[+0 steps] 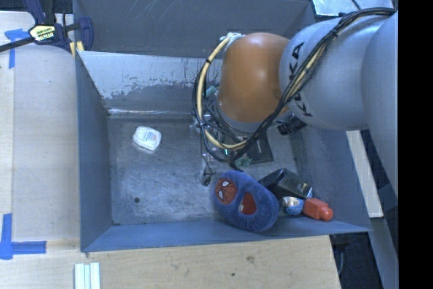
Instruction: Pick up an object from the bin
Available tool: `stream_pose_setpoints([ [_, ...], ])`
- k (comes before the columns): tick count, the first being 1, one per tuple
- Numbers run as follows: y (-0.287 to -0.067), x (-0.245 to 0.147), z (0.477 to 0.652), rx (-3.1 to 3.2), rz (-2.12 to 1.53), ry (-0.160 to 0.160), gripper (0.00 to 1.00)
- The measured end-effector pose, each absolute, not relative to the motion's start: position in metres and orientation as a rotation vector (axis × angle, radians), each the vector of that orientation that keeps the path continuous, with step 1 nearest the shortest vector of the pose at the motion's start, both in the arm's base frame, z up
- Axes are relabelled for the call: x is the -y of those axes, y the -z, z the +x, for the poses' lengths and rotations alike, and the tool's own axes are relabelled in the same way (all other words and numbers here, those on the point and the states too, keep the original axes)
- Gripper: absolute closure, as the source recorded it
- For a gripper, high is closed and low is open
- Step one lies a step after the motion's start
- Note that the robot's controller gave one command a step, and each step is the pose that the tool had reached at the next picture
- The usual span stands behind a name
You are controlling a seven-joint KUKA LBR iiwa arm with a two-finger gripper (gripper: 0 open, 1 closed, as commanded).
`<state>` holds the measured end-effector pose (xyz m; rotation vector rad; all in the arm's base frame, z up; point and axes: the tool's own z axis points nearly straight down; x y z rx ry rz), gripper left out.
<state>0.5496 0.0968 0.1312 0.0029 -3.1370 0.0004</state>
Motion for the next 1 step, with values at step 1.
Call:
stream_pose_setpoints([
  [1, -0.0792, -0.1895, 0.5821, 3.132, 0.304, 0.005, 0.0],
])
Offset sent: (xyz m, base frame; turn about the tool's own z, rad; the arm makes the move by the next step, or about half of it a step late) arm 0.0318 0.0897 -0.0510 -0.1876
